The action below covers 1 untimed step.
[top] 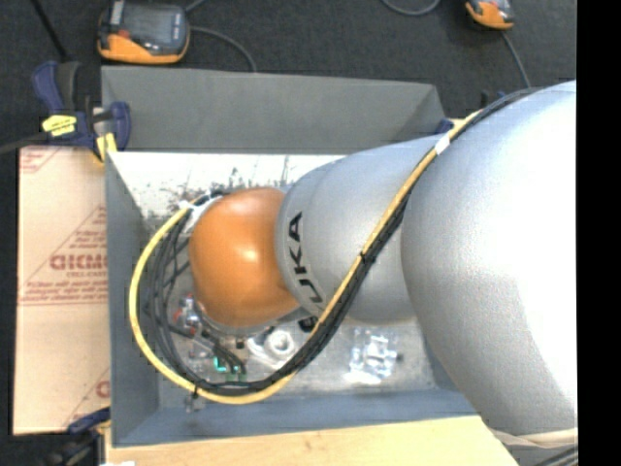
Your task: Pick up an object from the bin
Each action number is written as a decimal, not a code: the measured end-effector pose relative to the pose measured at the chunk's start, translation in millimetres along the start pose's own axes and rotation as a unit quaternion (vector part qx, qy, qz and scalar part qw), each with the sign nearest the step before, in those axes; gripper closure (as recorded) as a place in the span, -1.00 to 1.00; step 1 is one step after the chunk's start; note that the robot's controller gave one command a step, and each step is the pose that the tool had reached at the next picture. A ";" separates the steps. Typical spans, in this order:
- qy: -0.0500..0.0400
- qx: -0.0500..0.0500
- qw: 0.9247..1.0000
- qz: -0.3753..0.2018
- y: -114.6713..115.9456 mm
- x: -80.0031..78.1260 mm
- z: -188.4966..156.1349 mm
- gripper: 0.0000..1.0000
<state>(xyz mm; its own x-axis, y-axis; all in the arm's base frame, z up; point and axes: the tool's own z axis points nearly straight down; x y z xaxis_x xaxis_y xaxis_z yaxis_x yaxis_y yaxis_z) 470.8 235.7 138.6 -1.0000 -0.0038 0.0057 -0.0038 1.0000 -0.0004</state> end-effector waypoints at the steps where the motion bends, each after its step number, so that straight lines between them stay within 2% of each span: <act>1: -0.002 0.001 0.997 0.079 -106.0 -23.4 39.8 -1.00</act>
Offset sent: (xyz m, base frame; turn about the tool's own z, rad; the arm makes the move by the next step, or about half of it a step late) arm 0.0225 -0.1007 -0.0386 0.1507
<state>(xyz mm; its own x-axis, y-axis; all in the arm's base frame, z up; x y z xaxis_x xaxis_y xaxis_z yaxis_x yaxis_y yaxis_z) 494.4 129.8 98.7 -0.9881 0.1541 0.0004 0.1541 0.9880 -0.0034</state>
